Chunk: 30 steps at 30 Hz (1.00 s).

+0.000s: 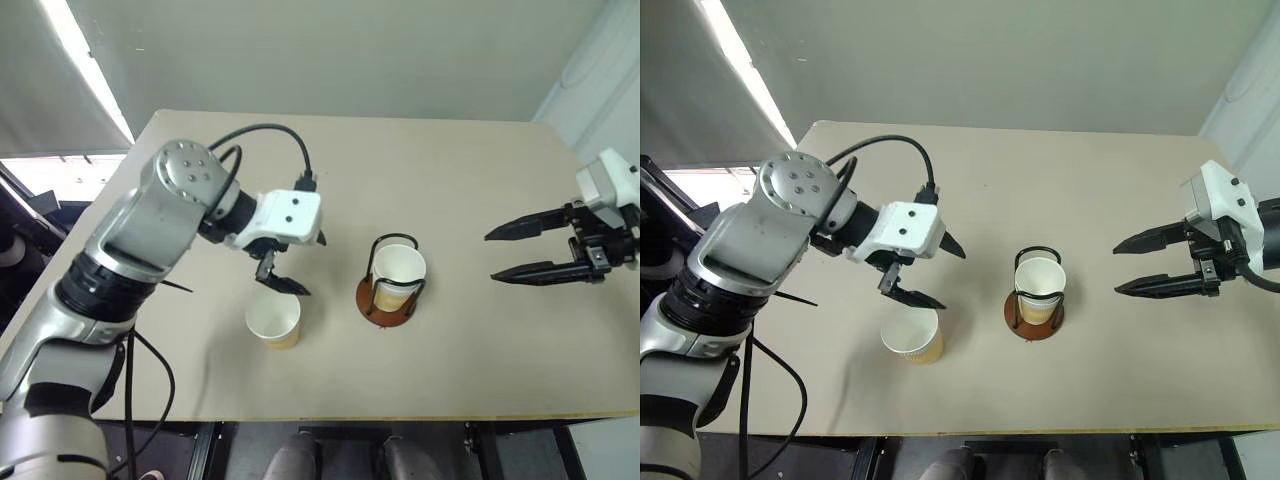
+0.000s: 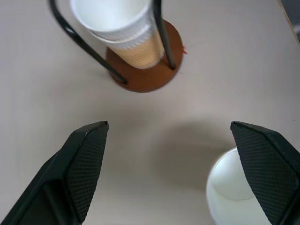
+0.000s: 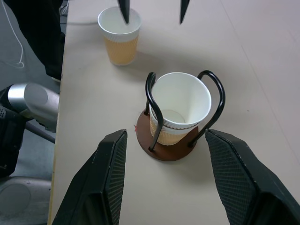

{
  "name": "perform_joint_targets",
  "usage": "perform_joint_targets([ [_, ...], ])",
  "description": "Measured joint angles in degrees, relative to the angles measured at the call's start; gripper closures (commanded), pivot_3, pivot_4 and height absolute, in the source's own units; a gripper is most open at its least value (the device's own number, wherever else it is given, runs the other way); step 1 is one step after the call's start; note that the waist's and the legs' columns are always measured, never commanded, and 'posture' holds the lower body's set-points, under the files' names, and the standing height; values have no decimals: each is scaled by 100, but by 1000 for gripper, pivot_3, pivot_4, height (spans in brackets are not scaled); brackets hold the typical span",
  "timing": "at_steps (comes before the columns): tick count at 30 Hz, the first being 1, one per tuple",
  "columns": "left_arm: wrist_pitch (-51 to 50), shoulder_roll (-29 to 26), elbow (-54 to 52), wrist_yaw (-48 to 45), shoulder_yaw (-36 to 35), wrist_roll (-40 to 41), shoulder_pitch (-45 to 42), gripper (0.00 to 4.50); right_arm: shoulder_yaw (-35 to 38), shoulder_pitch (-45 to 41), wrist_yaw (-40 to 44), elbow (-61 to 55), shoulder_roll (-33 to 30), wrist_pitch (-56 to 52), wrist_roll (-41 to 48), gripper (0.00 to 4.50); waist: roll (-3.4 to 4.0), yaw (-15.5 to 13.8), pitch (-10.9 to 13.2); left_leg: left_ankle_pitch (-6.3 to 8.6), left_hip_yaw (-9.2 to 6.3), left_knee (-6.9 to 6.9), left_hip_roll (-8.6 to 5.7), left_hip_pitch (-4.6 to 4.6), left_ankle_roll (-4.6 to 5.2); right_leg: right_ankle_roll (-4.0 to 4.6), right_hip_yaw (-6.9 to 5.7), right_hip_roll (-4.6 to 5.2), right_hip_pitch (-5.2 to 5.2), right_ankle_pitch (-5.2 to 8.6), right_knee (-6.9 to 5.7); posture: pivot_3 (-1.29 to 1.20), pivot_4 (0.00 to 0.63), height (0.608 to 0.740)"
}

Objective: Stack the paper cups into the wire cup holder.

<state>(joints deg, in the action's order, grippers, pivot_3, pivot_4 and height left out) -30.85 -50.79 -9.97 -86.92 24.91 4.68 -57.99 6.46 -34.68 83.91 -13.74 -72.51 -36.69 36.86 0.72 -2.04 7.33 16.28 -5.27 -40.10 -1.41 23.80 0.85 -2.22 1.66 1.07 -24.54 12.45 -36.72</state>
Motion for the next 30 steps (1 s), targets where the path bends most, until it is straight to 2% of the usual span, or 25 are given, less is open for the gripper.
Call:
perform_joint_targets([
  [9, -435, -161, -242, 240, 215, -614, 85, 35, -138, -231, 77, 95, -6, -16, -69, 1833, 0, -2, 0, 0, -1, 0, -1, 0, -1, 2, 0, 0, 1, 1, 0, 0, 150, 740],
  [19, -890, -210, -492, 200, 402, -716, 198, 35, -336, -416, 158, 209, -4, -15, -148, 1833, 0, -2, 0, -1, -1, 0, -1, -2, -1, 2, 0, 0, 1, 1, -2, 0, 150, 740],
  [30, -776, -354, -540, 111, 462, -788, 290, 35, -349, -431, 155, 210, 18, -26, -173, 1833, 0, -2, 0, -1, -1, 1, -1, -3, -2, 2, 0, 0, 1, 1, -1, 0, 150, 740],
])
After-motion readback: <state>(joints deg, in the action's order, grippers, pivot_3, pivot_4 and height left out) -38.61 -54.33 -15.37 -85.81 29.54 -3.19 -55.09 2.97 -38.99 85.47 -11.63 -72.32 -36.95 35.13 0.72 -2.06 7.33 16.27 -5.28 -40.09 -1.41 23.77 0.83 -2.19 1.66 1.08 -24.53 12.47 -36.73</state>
